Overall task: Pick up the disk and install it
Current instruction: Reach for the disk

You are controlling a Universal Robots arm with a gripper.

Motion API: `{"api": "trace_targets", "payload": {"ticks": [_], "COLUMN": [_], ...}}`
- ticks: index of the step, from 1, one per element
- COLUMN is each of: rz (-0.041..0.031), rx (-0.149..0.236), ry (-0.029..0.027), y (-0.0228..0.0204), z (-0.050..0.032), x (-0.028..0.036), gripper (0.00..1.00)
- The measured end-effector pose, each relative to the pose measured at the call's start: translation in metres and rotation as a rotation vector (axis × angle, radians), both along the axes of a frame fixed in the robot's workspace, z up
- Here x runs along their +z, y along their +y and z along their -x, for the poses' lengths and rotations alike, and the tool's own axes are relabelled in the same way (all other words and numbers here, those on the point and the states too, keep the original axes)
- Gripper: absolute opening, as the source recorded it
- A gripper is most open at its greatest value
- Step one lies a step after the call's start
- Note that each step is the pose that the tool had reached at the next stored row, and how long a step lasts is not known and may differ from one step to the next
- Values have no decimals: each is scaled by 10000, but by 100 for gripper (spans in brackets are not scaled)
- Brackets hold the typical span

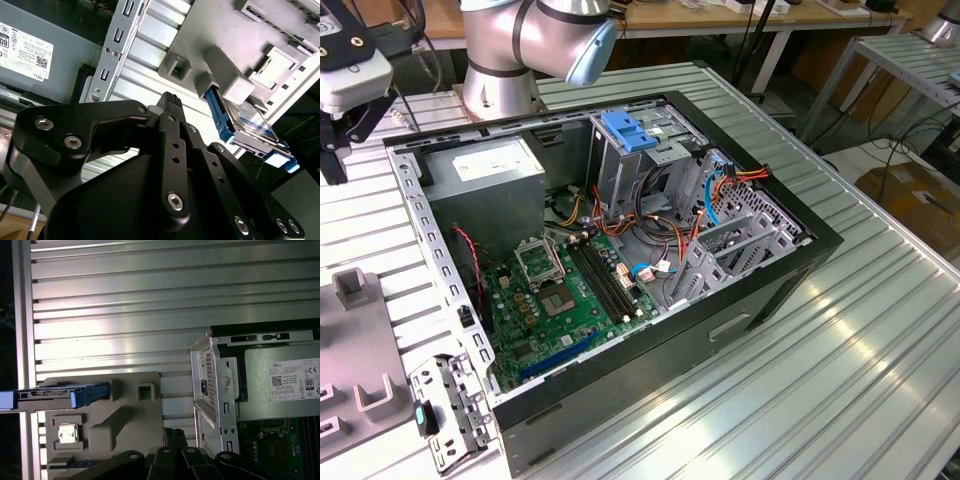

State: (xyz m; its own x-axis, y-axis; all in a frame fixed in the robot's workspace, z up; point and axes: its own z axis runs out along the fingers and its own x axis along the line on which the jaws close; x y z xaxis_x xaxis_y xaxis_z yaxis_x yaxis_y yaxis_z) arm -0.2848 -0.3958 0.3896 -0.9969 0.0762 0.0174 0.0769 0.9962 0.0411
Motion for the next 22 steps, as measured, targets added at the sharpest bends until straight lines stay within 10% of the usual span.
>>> {"api": "trace_targets", "payload": {"ticks": [22], "rz": [0], "rx": [0], "ry": [30], "y": [0], "z": [411], "x": [-6], "gripper": [11]}}
